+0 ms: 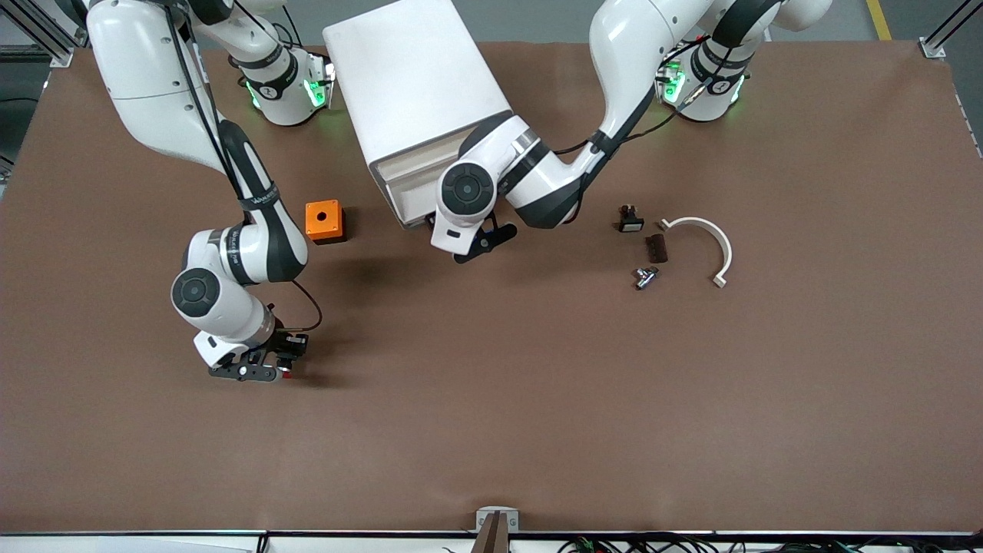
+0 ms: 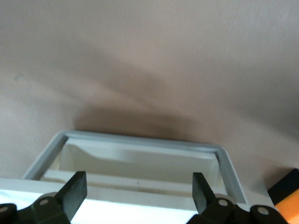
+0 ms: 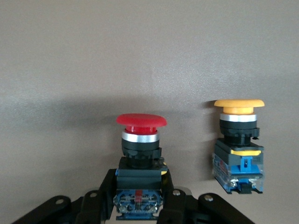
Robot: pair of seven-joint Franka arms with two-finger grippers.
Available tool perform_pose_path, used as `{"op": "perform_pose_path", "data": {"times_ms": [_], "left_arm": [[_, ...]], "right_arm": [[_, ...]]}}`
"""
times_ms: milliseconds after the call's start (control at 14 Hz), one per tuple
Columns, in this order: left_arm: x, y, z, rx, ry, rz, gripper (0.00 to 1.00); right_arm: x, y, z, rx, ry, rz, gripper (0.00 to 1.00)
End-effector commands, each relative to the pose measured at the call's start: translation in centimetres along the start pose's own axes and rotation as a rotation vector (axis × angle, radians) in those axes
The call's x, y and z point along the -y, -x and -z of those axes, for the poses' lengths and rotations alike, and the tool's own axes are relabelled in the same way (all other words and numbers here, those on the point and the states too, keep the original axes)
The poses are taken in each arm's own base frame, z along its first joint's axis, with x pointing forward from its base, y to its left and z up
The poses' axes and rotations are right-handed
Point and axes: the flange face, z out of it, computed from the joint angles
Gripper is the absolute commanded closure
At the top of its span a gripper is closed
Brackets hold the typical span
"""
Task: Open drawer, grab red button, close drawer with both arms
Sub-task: 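Lower the red button beside the yellow button and open the right gripper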
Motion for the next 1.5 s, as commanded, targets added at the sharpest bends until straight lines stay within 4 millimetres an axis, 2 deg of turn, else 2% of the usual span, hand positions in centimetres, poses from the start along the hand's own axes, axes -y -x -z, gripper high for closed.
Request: {"op": "perform_pose_path", "data": {"times_ms": [0,214,286,429,786,857,929,1071,1286,1429], "left_arm": [[0.0,2.5,-1.1,0.024,-0.011,0.016,0.01],[-0.2,3.8,-2.2,0.067,-0.015,0.020,0.01],[-0.3,4.5,-2.6,0.087,-0.018,0.031,0.01],[-0.3,4.8,-3.0,0.118,-0.020,0.049,0.01],[-0.2,4.5,-3.1,0.129,-0.021,0.055,0.01],[-0.1,4.1,-2.6,0.122,-0.014,0.047,0.01],[0.0,3.2,-2.2,0.115,-0.010,0.055,0.01],[0.4,0.8,0.0,0.104,0.018,0.091,0.01],[1.6,-2.5,4.5,-0.026,0.052,0.087,0.01],[3.4,-5.1,9.8,-0.076,0.110,0.098,0.01]], "right_arm": [[-0.5,-0.7,-0.4,-0.010,-0.001,0.002,1.00],[-0.3,-0.8,-0.8,-0.007,-0.001,0.004,0.98],[-0.2,-0.7,-0.8,-0.003,0.000,0.005,0.80],[0.3,-0.6,-0.7,-0.006,-0.001,0.010,0.00],[0.5,-1.2,0.8,0.002,-0.003,0.016,0.00],[0.6,-1.1,1.4,0.018,-0.001,0.019,0.00],[0.5,-1.2,3.0,0.024,-0.002,0.018,0.00],[0.4,-0.8,6.4,0.062,0.000,0.030,0.00],[-0.9,0.3,12.6,0.143,0.003,0.063,0.00],[-2.6,1.2,16.9,0.174,0.006,0.057,0.00]]}}
